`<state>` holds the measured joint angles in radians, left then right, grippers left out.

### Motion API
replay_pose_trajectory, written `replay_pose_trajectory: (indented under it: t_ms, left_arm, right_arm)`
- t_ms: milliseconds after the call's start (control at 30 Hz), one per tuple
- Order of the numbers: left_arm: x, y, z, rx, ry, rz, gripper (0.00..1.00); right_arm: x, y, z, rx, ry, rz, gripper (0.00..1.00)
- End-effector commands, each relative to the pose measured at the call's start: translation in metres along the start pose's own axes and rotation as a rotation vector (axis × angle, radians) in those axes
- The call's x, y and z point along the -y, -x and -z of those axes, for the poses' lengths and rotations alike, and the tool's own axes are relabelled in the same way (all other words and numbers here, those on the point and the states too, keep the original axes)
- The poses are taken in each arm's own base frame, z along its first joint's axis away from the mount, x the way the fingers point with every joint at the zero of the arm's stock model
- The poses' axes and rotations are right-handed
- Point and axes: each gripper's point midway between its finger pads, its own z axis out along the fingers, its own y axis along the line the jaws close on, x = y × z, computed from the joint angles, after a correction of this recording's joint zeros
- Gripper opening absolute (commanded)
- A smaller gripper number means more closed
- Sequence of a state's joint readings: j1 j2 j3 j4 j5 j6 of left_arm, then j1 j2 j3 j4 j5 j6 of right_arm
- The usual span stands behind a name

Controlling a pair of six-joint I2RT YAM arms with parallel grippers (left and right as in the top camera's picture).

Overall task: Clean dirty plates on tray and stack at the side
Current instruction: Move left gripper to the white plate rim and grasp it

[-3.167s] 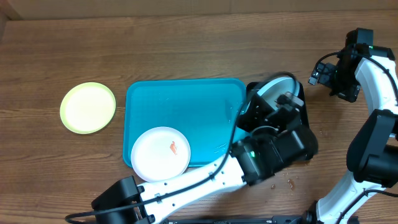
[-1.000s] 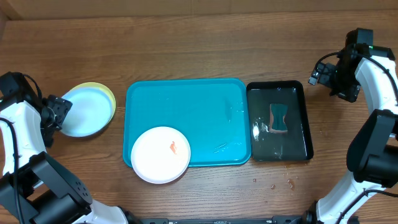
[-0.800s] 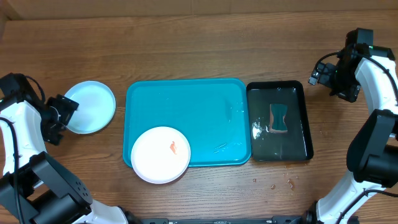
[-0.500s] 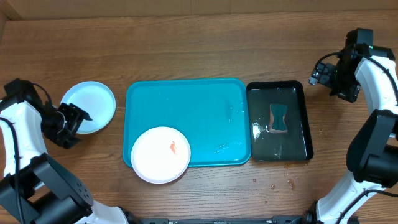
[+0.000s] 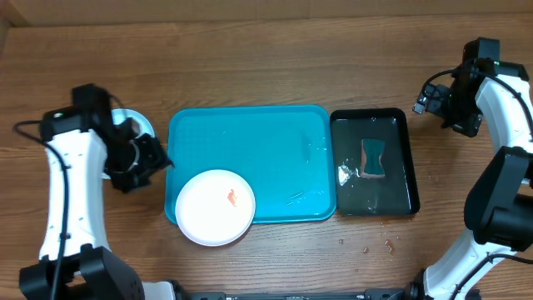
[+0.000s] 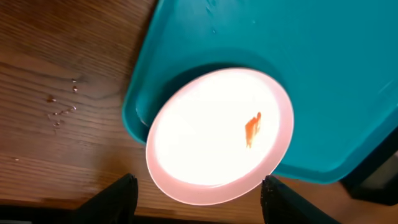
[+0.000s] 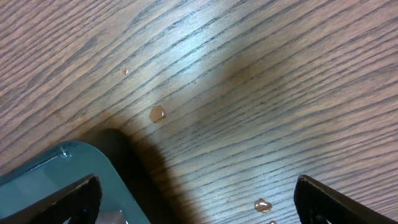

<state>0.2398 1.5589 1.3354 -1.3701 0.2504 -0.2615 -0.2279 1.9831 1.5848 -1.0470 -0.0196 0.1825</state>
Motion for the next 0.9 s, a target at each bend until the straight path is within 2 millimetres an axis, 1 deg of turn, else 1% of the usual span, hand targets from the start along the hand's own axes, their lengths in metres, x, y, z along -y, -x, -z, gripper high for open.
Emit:
replay_pose_trajectory:
  t_ms: [0,100,167,267,333,433,600,667,700,733,767,800,867]
  left_arm:
    - [-0.007,-0.022,-0.015,-0.033,0.116,-0.020,0.66]
    - [-0.005,-0.042,-0.035,-0.084,0.147,-0.033,0.66]
    - [-0.003,-0.051,-0.050,-0.096,0.157,-0.034,0.67]
    - [-0.005,-0.062,-0.072,-0.109,0.176,-0.022,0.67]
    - [-0.010,-0.067,-0.081,-0.123,0.188,-0.010,0.67]
    - [-0.019,-0.072,-0.084,-0.134,0.226,0.009,0.67]
    - [-0.034,-0.076,-0.080,-0.136,0.310,0.033,0.64]
    - [-0.036,-0.079,-0.079,-0.144,0.320,0.049,0.64]
    - [-0.037,-0.080,-0.079,-0.148,0.324,0.059,0.63]
    - [-0.038,-0.082,-0.079,-0.154,0.328,0.064,0.56]
    - [-0.039,-0.083,-0.080,-0.158,0.330,0.069,0.56]
    - [-0.040,-0.085,-0.081,-0.162,0.334,0.079,0.52]
    - [-0.043,-0.089,-0.085,-0.167,0.343,0.108,0.52]
  right_arm:
    - [-0.001,0.008,0.013,0.042,0.011,-0.006,1.00]
    - [-0.001,0.008,0.013,0.042,0.011,-0.006,1.00]
    - [-0.001,0.008,0.013,0.042,0.011,-0.006,1.00]
    - [-0.001,0.008,0.013,0.042,0.011,-0.006,1.00]
    - [-0.001,0.008,0.013,0.042,0.011,-0.006,1.00]
    - [-0.001,0.008,0.013,0.042,0.011,-0.006,1.00]
    - [-0.001,0.008,0.013,0.042,0.011,-0.006,1.00]
    - [-0.001,0.008,0.013,0.042,0.011,-0.006,1.00]
    - [-0.001,0.008,0.013,0.042,0.011,-0.006,1.00]
    - [-0.001,0.008,0.013,0.043,0.011,-0.006,1.00]
    - [-0.001,0.008,0.013,0.042,0.010,-0.006,1.00]
    - [-0.001,0.008,0.013,0.042,0.011,-0.006,1.00]
    - [-0.001,0.008,0.013,0.042,0.011,-0.006,1.00]
